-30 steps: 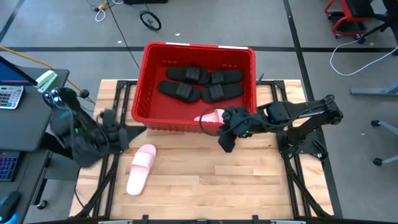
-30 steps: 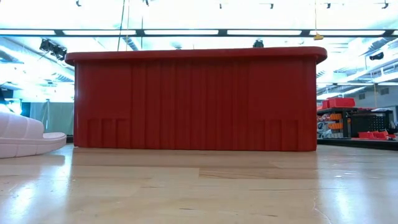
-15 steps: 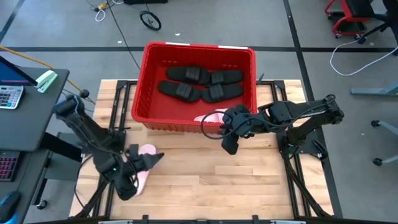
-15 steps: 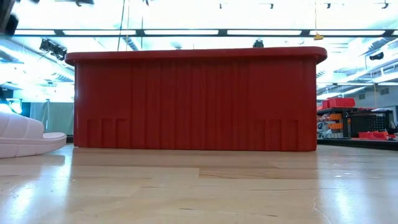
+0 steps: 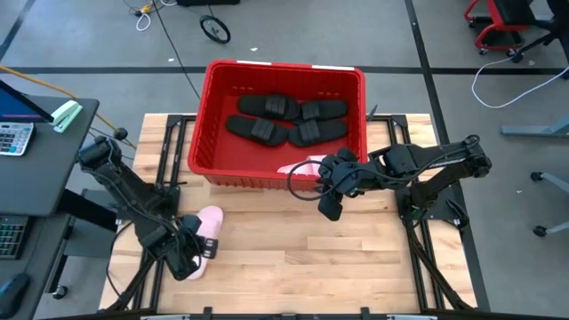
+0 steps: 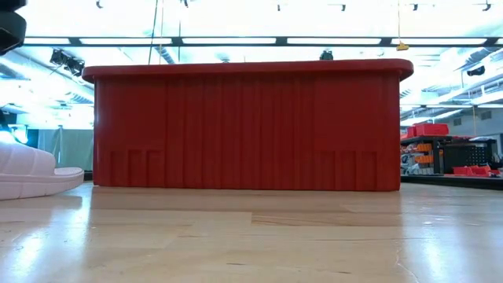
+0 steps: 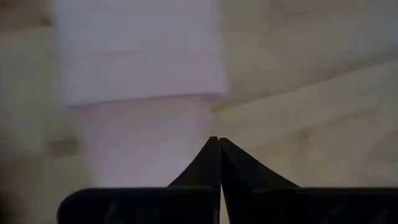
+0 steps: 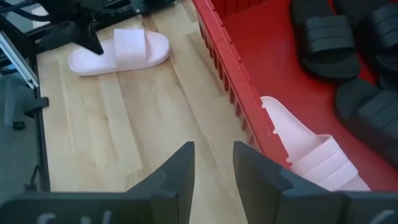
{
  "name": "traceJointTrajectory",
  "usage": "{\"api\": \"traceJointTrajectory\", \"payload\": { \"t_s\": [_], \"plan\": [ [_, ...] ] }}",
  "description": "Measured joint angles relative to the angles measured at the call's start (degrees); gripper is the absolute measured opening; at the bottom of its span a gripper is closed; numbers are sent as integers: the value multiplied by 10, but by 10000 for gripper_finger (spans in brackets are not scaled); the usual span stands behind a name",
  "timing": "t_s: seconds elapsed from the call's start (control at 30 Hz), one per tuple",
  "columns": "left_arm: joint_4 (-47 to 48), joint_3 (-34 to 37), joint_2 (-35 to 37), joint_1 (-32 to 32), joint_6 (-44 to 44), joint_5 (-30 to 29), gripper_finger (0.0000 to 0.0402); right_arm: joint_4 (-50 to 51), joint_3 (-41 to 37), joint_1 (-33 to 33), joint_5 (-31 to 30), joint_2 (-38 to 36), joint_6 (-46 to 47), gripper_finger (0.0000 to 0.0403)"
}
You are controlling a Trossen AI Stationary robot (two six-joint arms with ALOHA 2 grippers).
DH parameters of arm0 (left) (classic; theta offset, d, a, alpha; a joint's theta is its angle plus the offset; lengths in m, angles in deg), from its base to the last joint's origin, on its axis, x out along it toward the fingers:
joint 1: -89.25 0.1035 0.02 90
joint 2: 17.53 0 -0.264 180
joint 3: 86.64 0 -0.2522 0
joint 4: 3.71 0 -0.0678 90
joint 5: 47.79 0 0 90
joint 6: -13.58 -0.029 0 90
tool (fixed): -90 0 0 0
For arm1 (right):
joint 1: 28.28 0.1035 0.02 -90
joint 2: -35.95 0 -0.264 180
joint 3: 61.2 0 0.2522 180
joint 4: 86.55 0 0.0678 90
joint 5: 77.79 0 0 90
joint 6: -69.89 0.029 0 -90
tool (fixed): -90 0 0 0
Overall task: Pick and place slides into bin
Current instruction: Put the pink slide into the red bin
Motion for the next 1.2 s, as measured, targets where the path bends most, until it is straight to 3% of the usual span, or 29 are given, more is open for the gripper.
{"api": "traceJointTrajectory", "payload": {
  "t_s": [0.27,0.47,0.77,1.0,1.2],
  "plan": [
    [23,-15,0,0,-173,75,25,-1,0,0,0,0,13,116],
    [32,-52,0,-1,-318,137,6,-1,0,0,0,0,41,116],
    [233,-75,0,0,-404,84,6,-1,0,1,-43,0,98,116],
    [175,-75,0,1,-498,15,15,-1,0,1,-48,0,127,116],
    [179,-75,0,3,-599,7,15,-1,0,1,-49,0,132,116]
  ]
}}
